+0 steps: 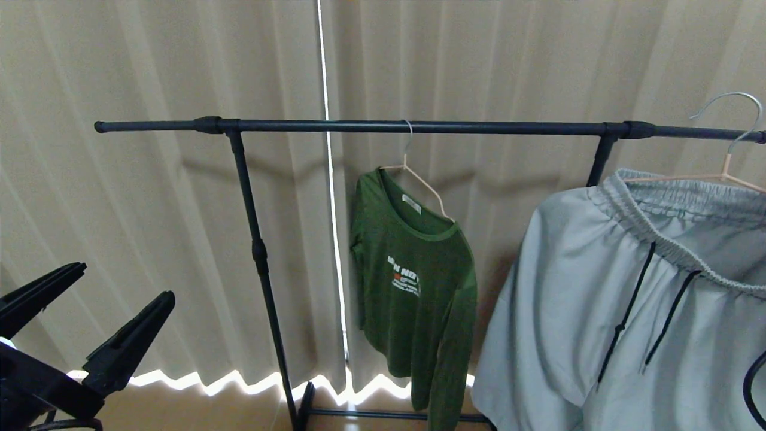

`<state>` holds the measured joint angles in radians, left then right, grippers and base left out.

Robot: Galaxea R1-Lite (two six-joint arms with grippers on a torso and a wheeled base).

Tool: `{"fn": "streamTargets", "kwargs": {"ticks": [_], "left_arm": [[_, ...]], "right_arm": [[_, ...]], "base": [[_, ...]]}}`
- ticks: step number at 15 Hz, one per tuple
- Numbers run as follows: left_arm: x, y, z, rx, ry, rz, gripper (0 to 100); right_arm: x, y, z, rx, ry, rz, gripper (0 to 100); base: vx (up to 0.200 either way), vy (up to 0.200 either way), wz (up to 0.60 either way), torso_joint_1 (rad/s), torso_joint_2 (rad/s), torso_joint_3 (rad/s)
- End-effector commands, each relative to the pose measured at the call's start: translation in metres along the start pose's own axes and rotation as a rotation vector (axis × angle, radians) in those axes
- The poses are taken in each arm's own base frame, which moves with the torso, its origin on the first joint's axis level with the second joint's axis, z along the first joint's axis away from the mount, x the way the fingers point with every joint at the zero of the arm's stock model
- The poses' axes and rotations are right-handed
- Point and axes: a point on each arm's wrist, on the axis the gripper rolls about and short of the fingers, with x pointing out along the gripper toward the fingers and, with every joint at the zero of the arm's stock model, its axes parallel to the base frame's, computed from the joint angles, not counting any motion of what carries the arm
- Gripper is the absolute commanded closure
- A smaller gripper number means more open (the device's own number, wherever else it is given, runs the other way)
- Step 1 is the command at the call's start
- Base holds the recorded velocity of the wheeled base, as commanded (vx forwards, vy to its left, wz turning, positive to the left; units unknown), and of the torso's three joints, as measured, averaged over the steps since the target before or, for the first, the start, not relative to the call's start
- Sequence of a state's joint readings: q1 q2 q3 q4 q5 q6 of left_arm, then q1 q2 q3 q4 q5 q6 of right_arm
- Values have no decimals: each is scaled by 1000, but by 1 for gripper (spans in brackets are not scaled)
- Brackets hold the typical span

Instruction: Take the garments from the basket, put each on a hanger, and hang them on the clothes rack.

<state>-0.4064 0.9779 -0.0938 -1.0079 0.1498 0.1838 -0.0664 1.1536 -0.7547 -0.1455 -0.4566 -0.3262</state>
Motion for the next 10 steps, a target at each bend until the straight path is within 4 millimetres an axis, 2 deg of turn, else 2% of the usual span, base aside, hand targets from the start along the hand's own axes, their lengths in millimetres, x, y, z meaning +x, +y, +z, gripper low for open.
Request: {"fn": "streamTargets", "kwargs": {"ticks": [1,8,10], "left_arm": [[-2,0,-1,0,1,0,0],[-6,0,-4,3,5,4,0],[-10,0,-8,7,13,-5,0]], "right_arm": [[25,11,7,-21,45,17,100],[43,43,23,-53,40,114,100],[54,51,22,-69,65,122,100]], "base": [[200,0,0,2,-2,7],[200,0,0,4,-2,2],[0,0,0,0,0,0]]}}
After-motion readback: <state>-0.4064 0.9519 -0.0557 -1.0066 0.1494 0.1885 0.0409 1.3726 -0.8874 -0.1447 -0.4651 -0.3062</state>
